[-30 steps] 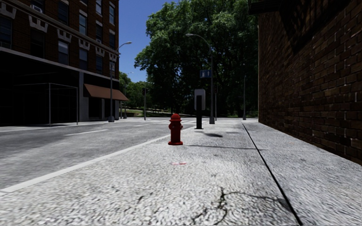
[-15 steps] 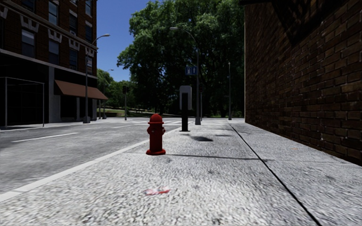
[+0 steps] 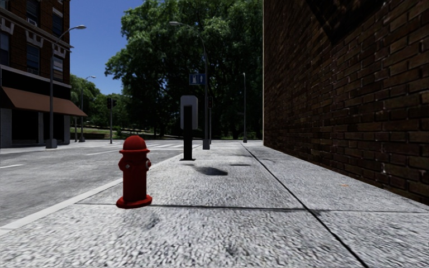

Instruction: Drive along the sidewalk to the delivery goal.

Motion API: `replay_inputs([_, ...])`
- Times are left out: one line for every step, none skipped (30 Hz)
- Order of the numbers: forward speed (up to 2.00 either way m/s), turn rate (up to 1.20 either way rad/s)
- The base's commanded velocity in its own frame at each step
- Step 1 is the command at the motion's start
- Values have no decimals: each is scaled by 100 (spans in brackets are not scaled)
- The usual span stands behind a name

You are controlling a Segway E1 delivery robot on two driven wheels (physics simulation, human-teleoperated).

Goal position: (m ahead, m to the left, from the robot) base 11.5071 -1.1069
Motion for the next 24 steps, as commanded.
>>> replay_inputs([200,0])
replay_inputs([200,0])
replay_inputs([200,0])
replay_inputs([200,0])
replay_inputs([200,0])
replay_inputs([200,0])
replay_inputs([200,0])
replay_inputs([200,0])
replay_inputs([200,0])
replay_inputs([200,0])
replay_inputs([200,0])
replay_inputs([200,0])
replay_inputs([200,0])
replay_inputs([200,0])
replay_inputs([200,0])
replay_inputs([200,0])
replay_inputs([200,0])
replay_inputs([200,0])
replay_inputs([200,0])
replay_inputs([200,0])
replay_inputs([200,0])
replay_inputs([200,0])
replay_inputs([200,0])
replay_inputs([200,0])
